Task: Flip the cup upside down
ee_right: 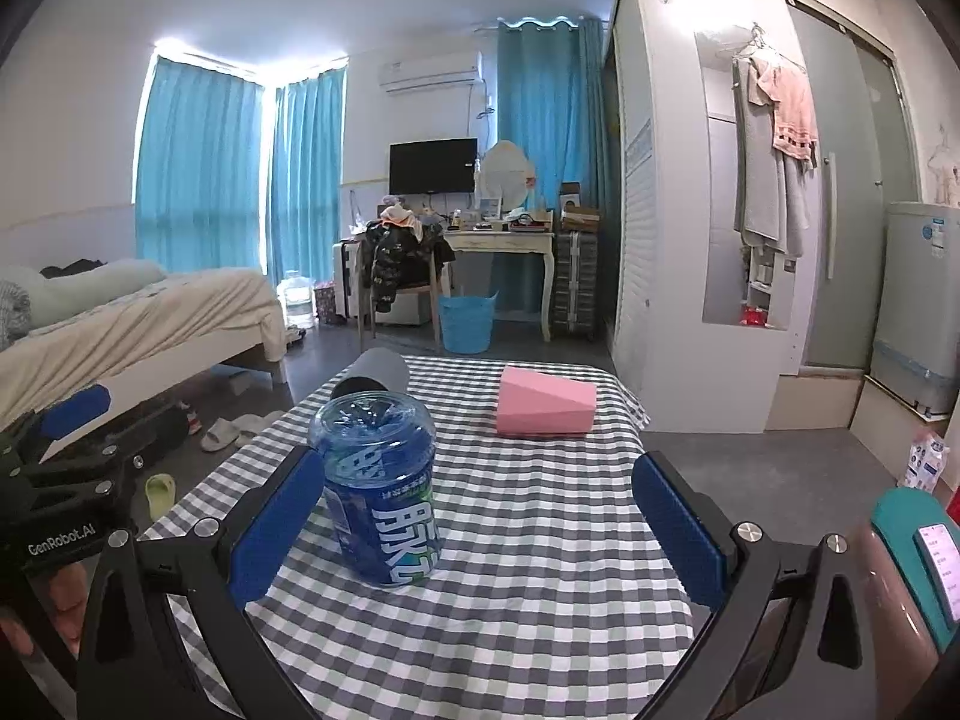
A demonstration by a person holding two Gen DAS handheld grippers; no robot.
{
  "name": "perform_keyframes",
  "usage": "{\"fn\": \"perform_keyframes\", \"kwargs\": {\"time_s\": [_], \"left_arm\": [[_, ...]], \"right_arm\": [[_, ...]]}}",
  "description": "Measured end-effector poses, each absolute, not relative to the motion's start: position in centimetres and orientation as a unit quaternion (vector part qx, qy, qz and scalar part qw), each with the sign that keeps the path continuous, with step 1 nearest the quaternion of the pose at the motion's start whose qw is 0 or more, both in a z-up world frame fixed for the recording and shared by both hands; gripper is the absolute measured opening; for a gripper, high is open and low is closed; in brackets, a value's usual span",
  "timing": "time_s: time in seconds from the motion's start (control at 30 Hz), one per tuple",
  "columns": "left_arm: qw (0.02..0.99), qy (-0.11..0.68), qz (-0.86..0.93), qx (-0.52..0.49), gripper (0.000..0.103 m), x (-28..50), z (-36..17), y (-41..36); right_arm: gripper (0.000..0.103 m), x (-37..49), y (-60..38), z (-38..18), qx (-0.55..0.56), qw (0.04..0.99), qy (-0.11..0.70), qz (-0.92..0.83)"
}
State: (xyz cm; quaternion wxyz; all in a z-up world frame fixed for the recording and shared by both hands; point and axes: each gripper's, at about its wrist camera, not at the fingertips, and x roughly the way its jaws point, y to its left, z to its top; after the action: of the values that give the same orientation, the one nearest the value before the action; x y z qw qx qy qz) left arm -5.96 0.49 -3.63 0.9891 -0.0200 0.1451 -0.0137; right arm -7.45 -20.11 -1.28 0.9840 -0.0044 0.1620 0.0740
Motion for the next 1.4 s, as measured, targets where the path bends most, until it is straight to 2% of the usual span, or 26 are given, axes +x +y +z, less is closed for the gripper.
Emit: {"fn": "perform_keyframes", "kwargs": {"time_s": [1.4], "left_arm": [[0.987,0.156,-0.023,-0.013,0.103,-5.97,-3.87,0.03]], "right_arm": [[0.103,-7.64,-20.1,-1.62,-0.012,0.983,0.173,0.064]]}}
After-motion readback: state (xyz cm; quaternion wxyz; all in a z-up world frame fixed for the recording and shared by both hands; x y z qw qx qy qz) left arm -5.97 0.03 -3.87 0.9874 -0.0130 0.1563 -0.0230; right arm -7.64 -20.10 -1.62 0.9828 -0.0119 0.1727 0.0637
